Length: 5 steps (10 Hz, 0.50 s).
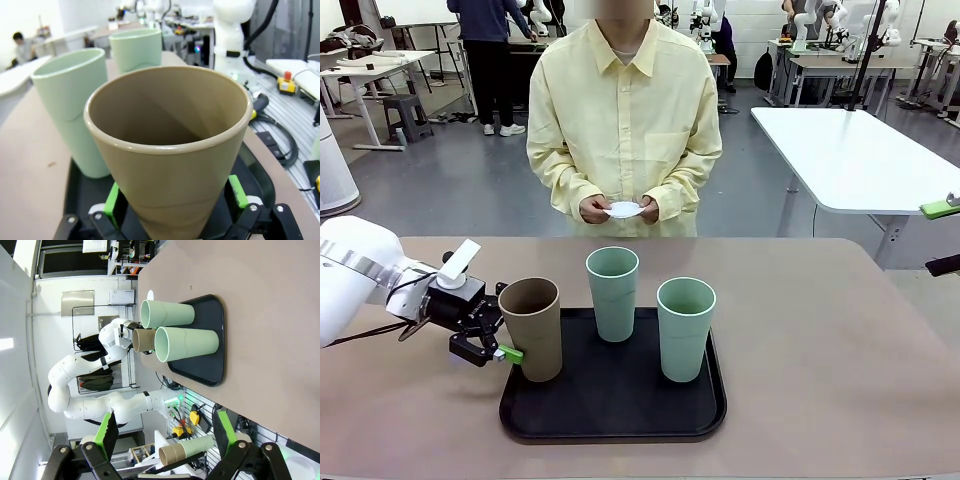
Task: Place coasters on the table and set cups on them.
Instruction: Pick up one Reusable plastic cup and place it on a coaster set by the human.
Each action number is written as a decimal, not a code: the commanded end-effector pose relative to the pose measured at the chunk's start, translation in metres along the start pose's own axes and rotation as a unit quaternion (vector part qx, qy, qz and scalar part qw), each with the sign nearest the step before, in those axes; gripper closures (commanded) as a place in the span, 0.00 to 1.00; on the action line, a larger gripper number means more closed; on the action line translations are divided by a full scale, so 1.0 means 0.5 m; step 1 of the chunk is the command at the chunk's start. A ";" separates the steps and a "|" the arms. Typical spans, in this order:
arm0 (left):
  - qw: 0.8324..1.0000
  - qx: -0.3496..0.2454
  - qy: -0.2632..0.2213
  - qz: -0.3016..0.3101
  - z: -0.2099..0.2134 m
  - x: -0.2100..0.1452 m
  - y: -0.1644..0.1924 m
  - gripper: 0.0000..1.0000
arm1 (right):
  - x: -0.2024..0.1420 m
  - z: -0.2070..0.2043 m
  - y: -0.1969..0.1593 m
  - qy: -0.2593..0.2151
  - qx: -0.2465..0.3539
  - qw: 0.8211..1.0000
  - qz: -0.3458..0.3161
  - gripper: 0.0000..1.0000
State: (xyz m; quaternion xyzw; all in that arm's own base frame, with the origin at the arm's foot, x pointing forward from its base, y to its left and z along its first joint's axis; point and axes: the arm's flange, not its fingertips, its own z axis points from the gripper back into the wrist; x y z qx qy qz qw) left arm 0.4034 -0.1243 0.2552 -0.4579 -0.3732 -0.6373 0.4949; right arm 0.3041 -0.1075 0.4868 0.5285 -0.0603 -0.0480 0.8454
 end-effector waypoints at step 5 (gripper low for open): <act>1.000 0.003 -0.016 -0.014 -0.017 -0.004 0.006 1.00 | 0.007 -0.004 0.002 -0.005 0.018 1.000 0.009 0.00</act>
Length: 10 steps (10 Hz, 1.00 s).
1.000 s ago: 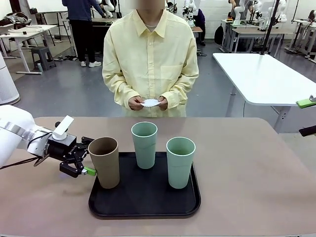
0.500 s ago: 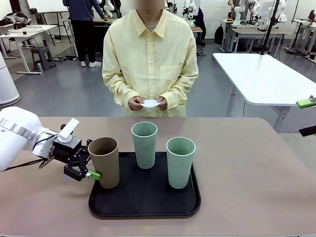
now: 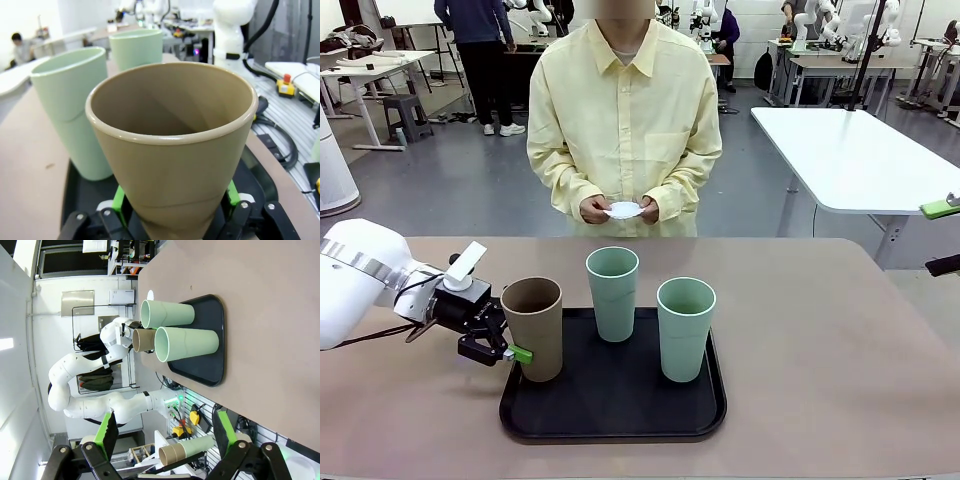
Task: Place coasters on the table and set cups on them.
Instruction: Pick up one Reusable plastic cup and place it on a coaster set by the human.
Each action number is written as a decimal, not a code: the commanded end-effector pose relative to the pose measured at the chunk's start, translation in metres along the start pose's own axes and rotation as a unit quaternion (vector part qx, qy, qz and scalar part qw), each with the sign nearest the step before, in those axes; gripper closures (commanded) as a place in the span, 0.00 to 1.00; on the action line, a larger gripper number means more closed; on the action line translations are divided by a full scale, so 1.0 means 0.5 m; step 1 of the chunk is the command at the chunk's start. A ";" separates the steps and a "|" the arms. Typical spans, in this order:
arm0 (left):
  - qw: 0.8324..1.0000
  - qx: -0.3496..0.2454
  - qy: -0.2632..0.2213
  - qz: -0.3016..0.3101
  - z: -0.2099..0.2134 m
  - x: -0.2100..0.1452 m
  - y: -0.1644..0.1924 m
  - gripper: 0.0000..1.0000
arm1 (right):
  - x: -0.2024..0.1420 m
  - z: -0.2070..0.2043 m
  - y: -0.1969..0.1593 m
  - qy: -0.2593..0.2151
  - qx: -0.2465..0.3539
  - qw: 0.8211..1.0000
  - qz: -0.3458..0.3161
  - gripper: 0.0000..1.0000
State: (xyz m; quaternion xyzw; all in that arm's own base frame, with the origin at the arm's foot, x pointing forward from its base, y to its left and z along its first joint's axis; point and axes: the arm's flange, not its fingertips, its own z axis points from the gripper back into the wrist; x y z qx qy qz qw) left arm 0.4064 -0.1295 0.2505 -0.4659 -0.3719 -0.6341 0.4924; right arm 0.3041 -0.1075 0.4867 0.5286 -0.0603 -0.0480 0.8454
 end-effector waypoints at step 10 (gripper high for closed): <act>0.998 0.062 -0.008 0.009 0.099 0.336 -0.050 0.75 | 0.007 -0.004 0.002 -0.005 0.018 1.000 0.009 0.00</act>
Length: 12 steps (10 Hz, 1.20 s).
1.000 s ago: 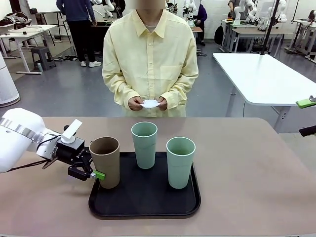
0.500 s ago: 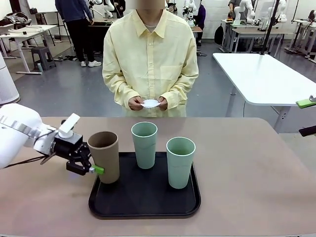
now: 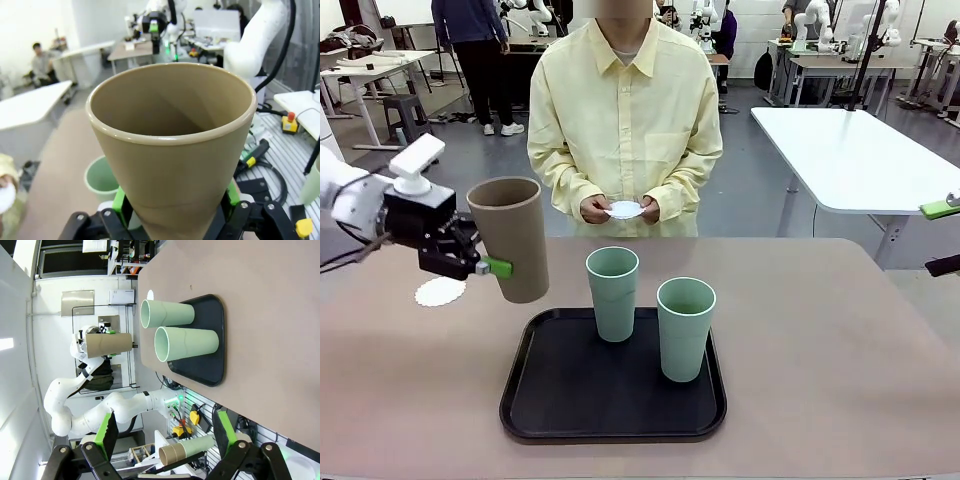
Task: Place coasters on the table and set cups on them.
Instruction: Pick up one Reusable plastic cup and place it on a coaster set by the human.
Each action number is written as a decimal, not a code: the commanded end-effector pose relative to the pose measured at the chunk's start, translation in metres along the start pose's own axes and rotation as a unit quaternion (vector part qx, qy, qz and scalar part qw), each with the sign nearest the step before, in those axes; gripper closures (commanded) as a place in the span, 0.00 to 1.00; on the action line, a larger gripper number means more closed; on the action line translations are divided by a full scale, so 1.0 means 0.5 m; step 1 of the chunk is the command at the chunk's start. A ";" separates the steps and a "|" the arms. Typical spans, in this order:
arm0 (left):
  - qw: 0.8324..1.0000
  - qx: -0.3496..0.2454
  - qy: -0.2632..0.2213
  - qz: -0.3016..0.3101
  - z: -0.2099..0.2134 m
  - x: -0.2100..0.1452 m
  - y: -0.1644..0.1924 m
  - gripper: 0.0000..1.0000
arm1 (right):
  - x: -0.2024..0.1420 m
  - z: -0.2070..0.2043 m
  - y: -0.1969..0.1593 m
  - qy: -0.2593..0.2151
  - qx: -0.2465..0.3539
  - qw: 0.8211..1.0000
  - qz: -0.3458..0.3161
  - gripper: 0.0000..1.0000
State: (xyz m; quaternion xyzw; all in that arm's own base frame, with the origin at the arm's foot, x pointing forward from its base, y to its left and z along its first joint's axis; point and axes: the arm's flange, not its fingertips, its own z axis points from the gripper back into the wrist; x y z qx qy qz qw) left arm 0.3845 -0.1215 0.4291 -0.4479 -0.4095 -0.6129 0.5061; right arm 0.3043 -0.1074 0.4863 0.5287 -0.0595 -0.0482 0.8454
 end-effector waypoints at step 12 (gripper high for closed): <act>0.997 0.077 0.012 -0.025 0.337 -0.063 0.118 0.16 | 0.007 -0.003 0.003 -0.006 0.018 1.000 0.009 0.00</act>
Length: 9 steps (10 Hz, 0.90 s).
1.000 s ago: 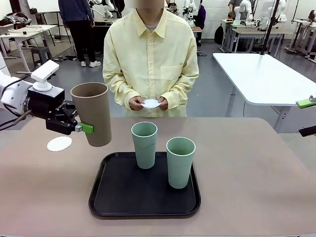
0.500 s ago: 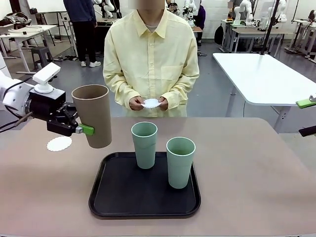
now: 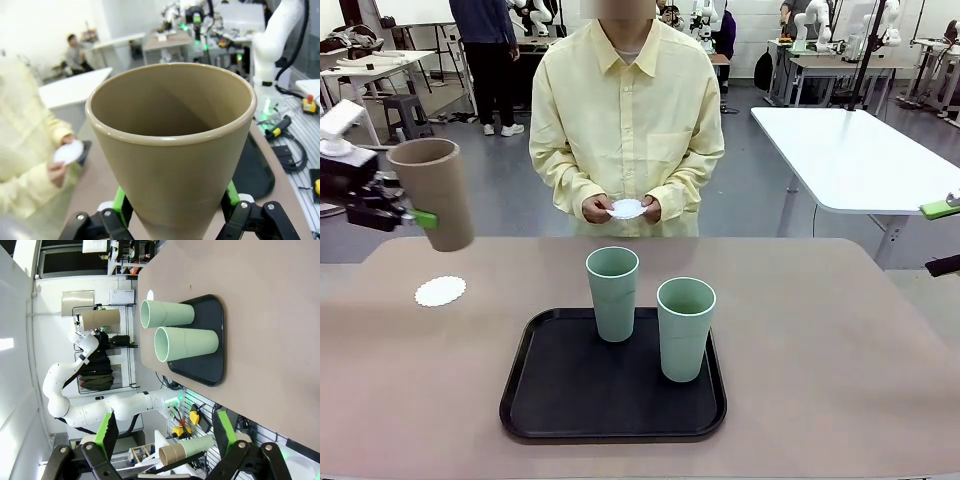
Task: Place coasters on the table and set cups on them.
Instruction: Pick up one Reusable plastic cup and place it on a coaster set by the human.
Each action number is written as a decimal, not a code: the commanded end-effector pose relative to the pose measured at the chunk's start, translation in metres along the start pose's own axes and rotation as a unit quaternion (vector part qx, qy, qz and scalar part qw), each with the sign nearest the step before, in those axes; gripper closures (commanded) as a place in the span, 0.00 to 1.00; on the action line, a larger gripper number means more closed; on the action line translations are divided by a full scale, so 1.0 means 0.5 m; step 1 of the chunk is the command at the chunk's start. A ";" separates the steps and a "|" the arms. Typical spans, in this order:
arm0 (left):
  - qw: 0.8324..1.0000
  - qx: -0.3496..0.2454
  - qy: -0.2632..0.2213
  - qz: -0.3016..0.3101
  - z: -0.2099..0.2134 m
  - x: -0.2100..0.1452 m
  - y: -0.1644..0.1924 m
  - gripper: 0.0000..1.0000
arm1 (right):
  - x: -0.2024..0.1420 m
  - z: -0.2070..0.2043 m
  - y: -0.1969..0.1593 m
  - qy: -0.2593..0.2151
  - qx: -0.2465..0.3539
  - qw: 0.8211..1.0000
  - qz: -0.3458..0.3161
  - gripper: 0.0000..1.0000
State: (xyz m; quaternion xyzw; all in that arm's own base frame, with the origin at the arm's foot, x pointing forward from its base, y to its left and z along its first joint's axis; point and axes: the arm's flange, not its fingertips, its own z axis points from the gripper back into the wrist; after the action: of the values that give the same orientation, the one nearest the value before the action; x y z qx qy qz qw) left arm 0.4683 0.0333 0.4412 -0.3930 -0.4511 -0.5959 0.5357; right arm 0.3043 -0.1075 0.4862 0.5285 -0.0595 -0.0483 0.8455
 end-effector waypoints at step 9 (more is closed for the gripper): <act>0.992 0.117 -0.024 0.039 0.203 -0.047 0.045 0.16 | 0.007 -0.003 0.003 -0.006 0.018 1.000 0.009 0.00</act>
State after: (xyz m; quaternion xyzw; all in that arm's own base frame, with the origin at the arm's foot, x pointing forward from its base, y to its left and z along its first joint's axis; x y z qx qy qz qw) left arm 0.4866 0.1343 0.4421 -0.3548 -0.5074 -0.5214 0.5872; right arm 0.3044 -0.1074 0.4862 0.5284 -0.0595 -0.0481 0.8455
